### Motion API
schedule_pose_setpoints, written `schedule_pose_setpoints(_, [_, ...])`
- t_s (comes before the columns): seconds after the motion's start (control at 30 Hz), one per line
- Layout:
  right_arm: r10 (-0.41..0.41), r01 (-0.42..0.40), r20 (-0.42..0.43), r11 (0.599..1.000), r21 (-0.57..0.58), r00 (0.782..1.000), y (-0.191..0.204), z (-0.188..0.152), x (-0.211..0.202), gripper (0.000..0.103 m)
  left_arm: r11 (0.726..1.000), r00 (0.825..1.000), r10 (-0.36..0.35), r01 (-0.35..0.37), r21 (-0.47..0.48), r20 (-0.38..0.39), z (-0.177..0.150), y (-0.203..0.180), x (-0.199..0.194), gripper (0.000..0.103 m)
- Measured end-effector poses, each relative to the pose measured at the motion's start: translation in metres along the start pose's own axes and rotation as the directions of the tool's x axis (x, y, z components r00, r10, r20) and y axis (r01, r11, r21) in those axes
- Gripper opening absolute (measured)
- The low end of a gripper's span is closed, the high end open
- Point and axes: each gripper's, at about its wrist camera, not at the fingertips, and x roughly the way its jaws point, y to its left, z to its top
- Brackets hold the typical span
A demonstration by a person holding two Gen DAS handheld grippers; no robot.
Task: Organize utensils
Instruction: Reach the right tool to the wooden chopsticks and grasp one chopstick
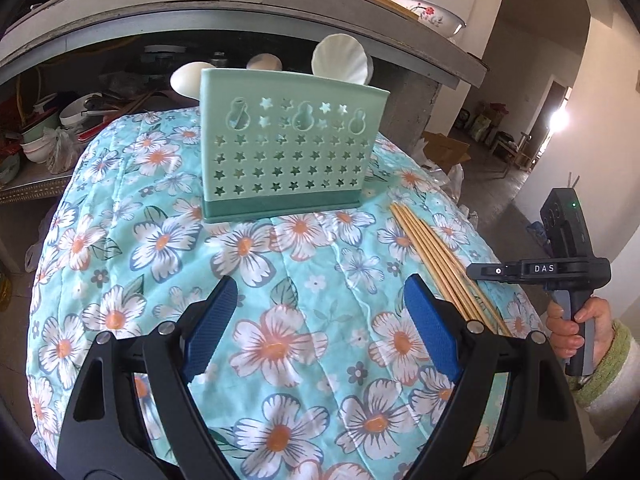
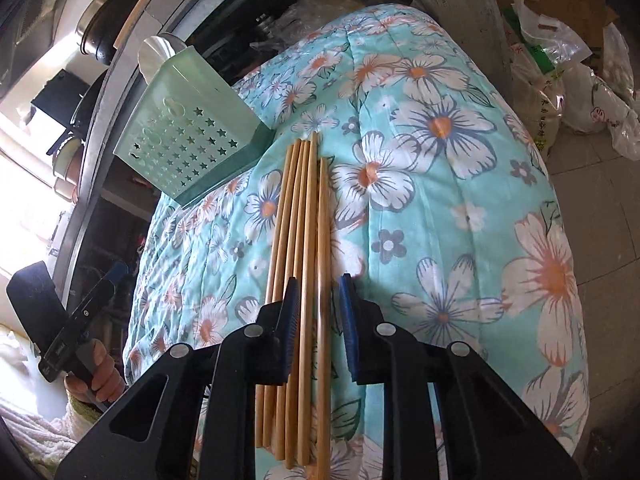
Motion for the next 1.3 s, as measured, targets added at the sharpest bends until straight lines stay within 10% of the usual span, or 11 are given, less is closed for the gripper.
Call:
schedule_pose_setpoints(0.6, [0.026,-0.027,-0.015,0.999,-0.034,1.000,-0.005,-0.001,0.008,0.006,0.981,0.965,-0.189,0.193,0.008,-0.183,0.004,-0.062,0.066,0.037])
schedule_pose_setpoints(1.3, [0.085,-0.086,0.033,0.996,0.035,0.996,-0.023,-0.006,0.001,0.006,0.879,0.830,-0.437,0.312,-0.361,-0.347,0.002,-0.061,0.176,0.018])
